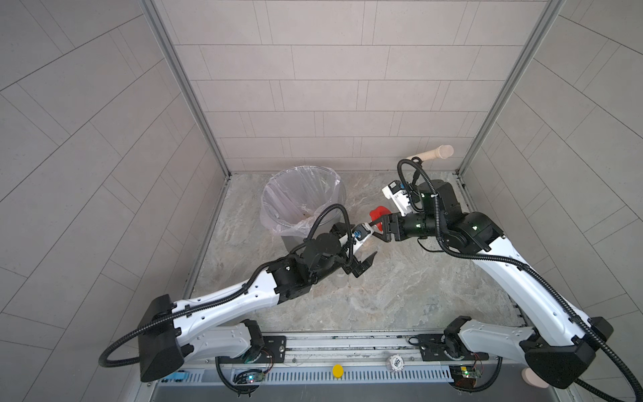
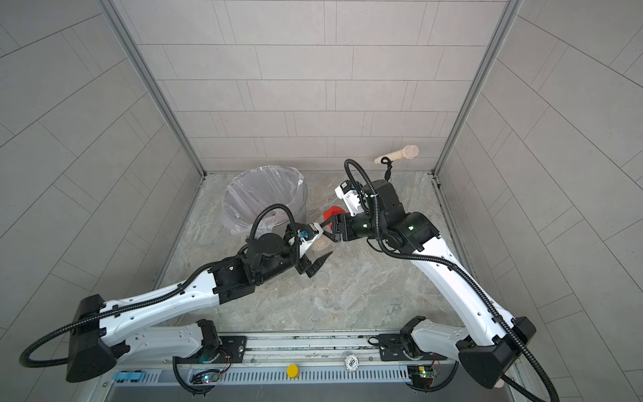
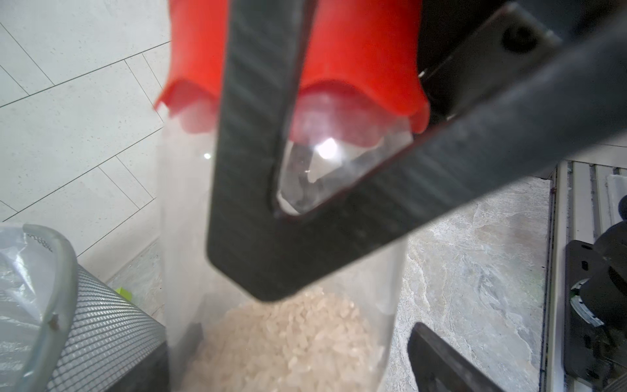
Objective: Empty moldy rice from jars
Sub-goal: Pick up the jar from the center of the board.
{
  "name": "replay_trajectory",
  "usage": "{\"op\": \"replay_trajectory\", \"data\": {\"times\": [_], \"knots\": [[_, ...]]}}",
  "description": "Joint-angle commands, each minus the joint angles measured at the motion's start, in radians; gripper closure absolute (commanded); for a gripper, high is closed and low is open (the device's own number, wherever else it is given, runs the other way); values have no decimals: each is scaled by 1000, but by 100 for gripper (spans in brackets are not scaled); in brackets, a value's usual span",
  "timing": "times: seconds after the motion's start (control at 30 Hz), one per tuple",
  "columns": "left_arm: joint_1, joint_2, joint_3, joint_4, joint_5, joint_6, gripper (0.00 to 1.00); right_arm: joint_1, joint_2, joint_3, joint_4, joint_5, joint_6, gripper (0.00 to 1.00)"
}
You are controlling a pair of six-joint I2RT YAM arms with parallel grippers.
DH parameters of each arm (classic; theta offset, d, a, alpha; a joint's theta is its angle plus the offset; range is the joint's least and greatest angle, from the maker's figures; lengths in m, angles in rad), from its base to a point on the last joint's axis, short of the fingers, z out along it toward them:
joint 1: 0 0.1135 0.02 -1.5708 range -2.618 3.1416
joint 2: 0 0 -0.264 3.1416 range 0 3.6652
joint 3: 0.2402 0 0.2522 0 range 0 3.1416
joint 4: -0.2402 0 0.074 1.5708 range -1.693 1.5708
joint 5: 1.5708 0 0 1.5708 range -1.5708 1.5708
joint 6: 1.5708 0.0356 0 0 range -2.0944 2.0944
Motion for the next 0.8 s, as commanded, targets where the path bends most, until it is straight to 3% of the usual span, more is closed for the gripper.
{"op": "replay_trajectory", "data": {"times": [0.0, 0.23, 0.53, 0.77], "knots": [[6, -18, 14, 32, 13, 13, 3, -1, -15, -10, 72, -38, 30, 52], [19, -28, 2, 52, 26, -12, 11, -1, -29, -26, 73, -38, 37, 53], [23, -4, 30, 4, 54, -7, 46, -1, -40, -35, 86, -37, 53, 52], [26, 0, 34, -6, 61, -10, 61, -1, -47, -46, 110, -42, 67, 49]]}}
